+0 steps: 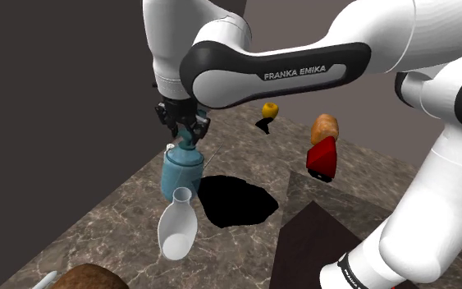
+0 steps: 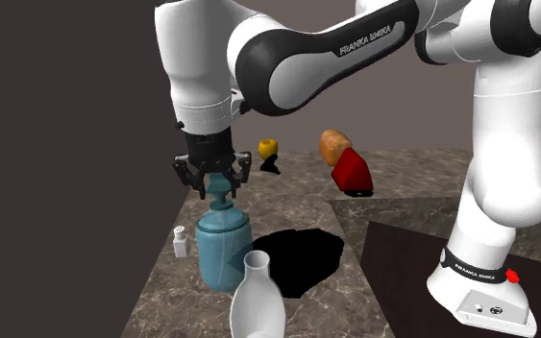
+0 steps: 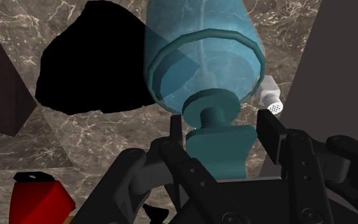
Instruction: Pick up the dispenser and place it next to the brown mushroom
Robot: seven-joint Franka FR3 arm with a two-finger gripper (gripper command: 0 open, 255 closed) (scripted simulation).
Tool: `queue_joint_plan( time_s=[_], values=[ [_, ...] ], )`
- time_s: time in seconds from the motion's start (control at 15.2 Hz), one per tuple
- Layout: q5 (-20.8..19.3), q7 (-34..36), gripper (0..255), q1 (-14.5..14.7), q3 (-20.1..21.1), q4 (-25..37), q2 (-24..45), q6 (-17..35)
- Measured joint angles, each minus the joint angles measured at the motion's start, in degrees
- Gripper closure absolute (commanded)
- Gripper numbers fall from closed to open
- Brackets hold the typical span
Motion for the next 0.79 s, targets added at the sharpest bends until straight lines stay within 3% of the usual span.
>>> queue_joint_plan(
  time_s=[0.79],
  values=[
    [0.97, -2.74, 255, 0.84, 0.49, 8.59, -0.48, -8.47]
  ],
)
